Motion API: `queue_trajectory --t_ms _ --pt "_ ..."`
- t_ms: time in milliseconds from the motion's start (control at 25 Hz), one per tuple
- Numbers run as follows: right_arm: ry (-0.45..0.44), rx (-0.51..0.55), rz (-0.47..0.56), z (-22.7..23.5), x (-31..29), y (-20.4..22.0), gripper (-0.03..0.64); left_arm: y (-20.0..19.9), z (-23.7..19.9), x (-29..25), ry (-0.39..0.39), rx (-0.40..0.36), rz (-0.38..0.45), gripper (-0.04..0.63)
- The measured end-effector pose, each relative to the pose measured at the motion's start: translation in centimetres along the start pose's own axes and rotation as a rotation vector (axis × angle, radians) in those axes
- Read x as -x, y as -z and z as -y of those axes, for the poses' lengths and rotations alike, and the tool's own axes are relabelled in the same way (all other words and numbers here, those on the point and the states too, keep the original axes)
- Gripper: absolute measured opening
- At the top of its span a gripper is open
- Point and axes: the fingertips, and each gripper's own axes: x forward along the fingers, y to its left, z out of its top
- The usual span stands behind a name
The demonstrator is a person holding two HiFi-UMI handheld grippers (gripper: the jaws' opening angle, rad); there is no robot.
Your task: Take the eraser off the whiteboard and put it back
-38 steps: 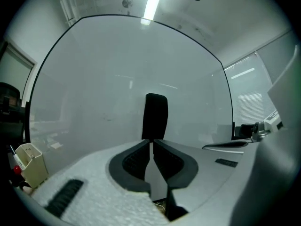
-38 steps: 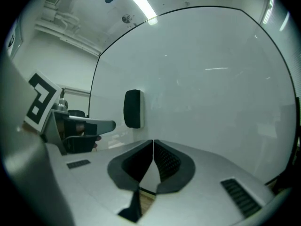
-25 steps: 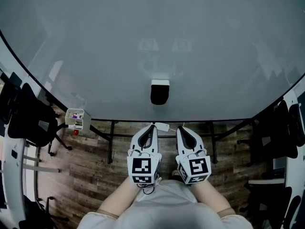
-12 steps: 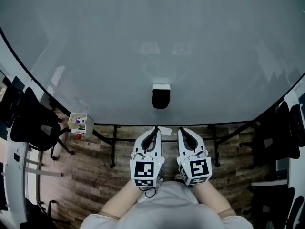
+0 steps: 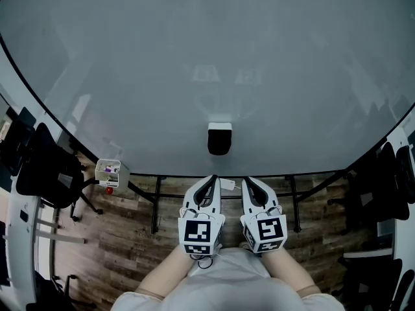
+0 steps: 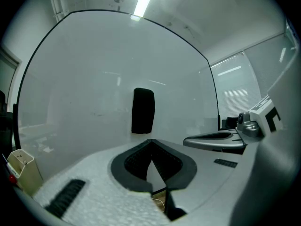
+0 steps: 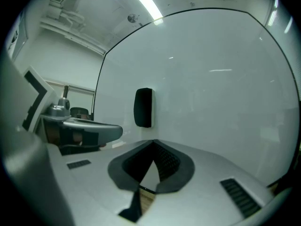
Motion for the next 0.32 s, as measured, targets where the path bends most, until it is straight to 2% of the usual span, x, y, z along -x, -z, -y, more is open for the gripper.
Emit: queue_trajectory --t_ms 320 --pt "0.0 0.003 -0.01 0.16 -0.79 0.13 0.026 -0.03 -0.28 -0.64 0.002 0.009 -0.002 0.017"
